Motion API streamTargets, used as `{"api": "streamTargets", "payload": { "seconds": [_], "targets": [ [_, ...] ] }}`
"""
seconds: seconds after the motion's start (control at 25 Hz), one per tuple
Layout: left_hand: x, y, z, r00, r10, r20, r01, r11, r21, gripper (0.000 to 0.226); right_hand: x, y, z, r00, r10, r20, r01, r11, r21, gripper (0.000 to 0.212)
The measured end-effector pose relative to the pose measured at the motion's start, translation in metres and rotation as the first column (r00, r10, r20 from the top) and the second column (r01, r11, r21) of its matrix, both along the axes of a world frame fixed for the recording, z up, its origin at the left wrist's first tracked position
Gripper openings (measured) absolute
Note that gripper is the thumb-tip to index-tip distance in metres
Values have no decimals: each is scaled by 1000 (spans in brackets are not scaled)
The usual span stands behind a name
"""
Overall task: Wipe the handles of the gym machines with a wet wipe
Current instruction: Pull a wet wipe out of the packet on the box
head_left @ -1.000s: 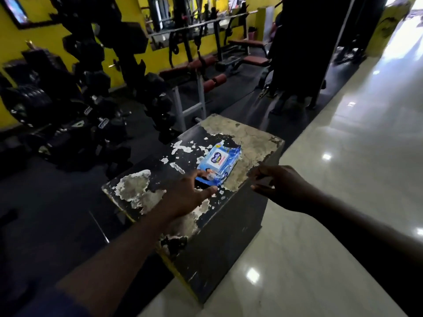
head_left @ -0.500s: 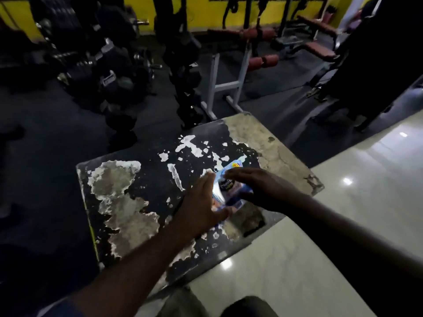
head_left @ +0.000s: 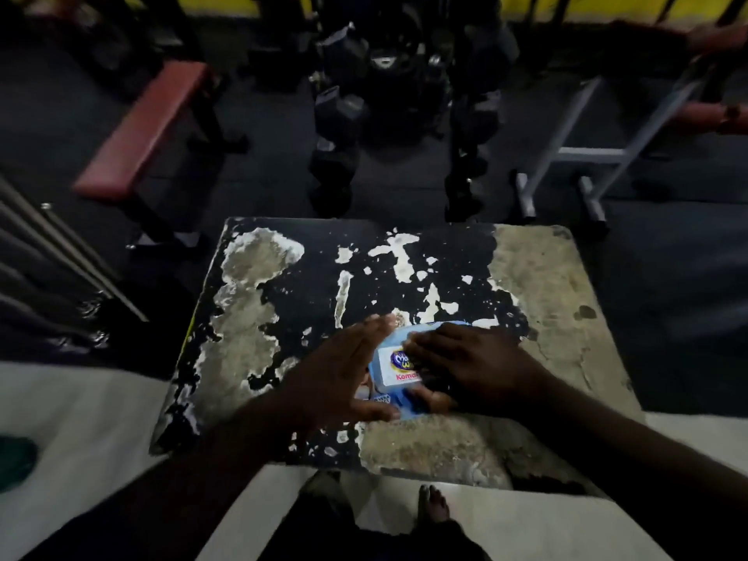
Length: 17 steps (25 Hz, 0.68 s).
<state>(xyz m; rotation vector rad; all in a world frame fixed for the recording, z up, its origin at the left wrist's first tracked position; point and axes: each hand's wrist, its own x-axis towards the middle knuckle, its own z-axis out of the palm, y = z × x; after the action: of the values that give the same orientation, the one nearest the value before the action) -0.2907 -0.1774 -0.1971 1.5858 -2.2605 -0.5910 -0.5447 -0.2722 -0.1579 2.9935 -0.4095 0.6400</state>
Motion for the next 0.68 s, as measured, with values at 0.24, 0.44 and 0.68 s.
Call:
{"api": "streamTargets", "payload": {
  "seconds": [0.24, 0.44, 0.68],
  "targets": [
    [-5, -4, 1, 995, 94, -36, -90, 991, 101, 146, 6, -7, 3, 998, 57, -40, -48, 978, 204, 54],
    [-10, -1, 6, 967, 237, -91, -205, 941, 270, 158, 15, -48, 17, 993, -102, -58, 112, 658, 745, 33],
    [-12, 13, 4, 951, 233, -202, -214, 971, 109, 144, 23, -62, -8, 995, -100, 16, 85, 906, 414, 32]
  ]
}}
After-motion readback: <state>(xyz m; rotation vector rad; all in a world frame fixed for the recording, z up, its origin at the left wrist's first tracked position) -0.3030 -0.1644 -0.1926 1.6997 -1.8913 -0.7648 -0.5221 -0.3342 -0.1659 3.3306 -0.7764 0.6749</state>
